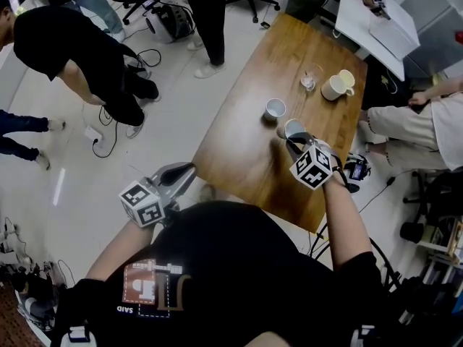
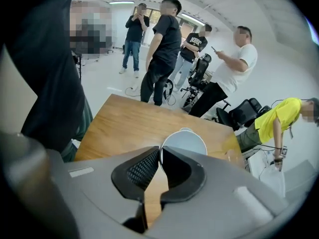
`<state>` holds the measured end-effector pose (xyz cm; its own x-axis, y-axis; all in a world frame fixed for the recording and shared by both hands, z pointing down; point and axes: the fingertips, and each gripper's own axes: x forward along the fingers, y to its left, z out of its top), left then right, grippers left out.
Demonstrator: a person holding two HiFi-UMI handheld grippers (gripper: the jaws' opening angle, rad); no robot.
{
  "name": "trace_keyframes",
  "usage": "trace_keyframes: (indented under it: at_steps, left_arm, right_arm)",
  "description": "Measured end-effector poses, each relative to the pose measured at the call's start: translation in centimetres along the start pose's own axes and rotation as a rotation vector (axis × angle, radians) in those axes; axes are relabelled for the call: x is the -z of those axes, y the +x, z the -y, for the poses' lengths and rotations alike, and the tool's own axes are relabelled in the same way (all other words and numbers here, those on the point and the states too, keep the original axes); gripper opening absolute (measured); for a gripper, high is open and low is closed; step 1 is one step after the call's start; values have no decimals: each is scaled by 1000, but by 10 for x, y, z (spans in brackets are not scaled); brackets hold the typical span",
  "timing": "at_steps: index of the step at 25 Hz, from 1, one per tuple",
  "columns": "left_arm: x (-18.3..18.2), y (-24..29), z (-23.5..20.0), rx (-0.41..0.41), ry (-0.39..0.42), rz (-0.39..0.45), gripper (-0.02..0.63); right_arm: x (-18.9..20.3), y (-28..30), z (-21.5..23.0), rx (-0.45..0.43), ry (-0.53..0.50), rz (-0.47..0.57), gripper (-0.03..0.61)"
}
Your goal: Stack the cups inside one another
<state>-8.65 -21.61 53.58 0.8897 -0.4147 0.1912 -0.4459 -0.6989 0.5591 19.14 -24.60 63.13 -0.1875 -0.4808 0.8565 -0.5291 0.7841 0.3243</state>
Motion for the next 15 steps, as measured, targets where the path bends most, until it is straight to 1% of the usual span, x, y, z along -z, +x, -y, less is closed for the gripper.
trace_keyframes:
  at_steps: [3, 6, 10, 12, 15]
  left_arm:
    - [-2, -6, -6, -13, 1, 12, 23]
    - [-7, -16, -16, -40, -6, 28, 23]
    - [-11, -32, -27, -83, -16, 40, 23]
    - [-12, -39, -33, -105, -23, 45, 23]
    - [-13, -46, -43, -116, -26, 53, 23]
  right_arm:
    - [-20, 7, 33, 24, -2, 7, 37]
    - [-30, 19, 55, 26, -23, -21, 38]
    - [-31, 38, 69, 3, -27, -70, 40]
    - [-34, 48, 75, -7, -13, -64, 41]
    - [-43, 54, 82, -3, -3, -57, 43]
